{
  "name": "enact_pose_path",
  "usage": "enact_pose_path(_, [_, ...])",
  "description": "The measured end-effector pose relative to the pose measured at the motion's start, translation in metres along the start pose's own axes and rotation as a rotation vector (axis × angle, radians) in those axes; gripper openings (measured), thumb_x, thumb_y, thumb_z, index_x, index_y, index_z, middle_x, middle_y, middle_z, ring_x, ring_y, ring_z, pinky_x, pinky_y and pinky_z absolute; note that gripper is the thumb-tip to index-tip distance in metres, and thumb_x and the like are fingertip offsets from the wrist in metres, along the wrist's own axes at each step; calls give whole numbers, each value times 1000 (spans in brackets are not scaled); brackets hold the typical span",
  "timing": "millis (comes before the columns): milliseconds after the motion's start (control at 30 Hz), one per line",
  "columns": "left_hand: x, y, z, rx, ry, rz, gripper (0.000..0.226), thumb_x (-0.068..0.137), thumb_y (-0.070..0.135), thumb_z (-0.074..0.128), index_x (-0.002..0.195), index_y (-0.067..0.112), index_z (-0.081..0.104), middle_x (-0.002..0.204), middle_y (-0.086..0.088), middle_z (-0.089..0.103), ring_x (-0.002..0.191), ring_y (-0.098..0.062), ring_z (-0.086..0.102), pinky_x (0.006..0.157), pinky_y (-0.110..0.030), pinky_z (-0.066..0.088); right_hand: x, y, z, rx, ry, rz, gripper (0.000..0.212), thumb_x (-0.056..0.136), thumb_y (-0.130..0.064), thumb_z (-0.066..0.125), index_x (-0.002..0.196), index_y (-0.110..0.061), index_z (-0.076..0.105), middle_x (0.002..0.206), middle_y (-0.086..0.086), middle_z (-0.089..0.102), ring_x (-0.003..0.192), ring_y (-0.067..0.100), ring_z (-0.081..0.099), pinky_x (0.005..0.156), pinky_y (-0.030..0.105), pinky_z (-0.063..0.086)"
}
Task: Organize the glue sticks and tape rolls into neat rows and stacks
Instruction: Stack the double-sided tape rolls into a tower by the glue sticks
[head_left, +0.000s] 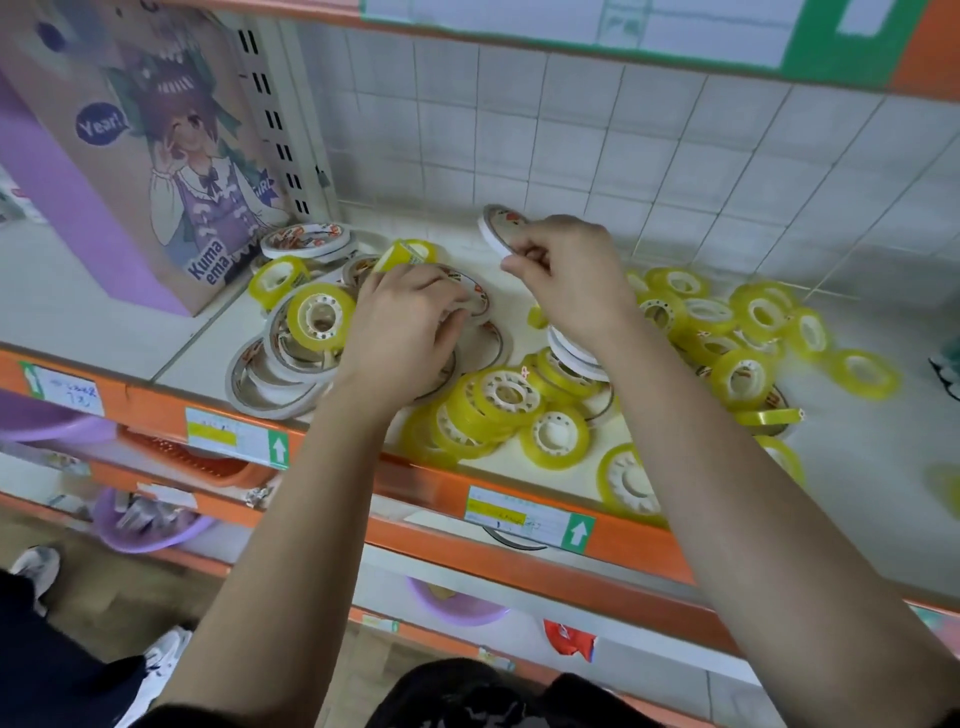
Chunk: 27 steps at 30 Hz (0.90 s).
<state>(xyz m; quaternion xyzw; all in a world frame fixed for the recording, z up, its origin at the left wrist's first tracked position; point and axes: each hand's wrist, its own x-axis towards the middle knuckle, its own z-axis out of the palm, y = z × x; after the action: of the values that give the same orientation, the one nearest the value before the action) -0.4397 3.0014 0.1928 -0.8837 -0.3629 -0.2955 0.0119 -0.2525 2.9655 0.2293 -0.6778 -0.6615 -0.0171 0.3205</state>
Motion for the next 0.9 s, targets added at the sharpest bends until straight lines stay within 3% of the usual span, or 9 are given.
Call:
enact_pose_path(100, [9,2,8,17,-83,24,26,83,27,58,101,15,74,104,-6,70,103,-36,60,86,-44,42,-13,7,-8,8,8,5,15,89,-27,67,88,-13,71,86,5,65,79,23,61,73,36,47])
enact_pose_path(300, [17,7,17,86,-114,-6,17,87,31,68,100,25,76,106,0,70,113,-31,53,94,-38,25,-31,19,-26,13,48,57,17,90,-27,66,94,-13,73,91,8,69,83,24,63,78,38,49])
enact_pose_path(600, [15,24,11,46,-60,-85,16,88,30,69,95,16,73,102,-6,68,105,-34,56,91,-42,27,-56,29,-48,24,130,88,18,89,-25,67,97,-10,73,91,9,69,84,25,65,79,43,51])
enact_pose_path(700, [12,34,5,-39,-5,-105,14,88,28,70,97,18,72,105,-5,67,108,-33,56,91,-43,28,-72,35,-57,7,174,93,17,89,-24,67,95,-10,73,89,7,68,81,22,63,77,38,50])
enact_pose_path(900, [17,64,-6,-242,81,2,17,87,27,62,95,13,69,96,-5,66,95,-34,58,80,-52,48,-104,53,-83,-16,264,123,16,87,-21,66,94,-9,73,86,7,68,78,18,61,70,11,38])
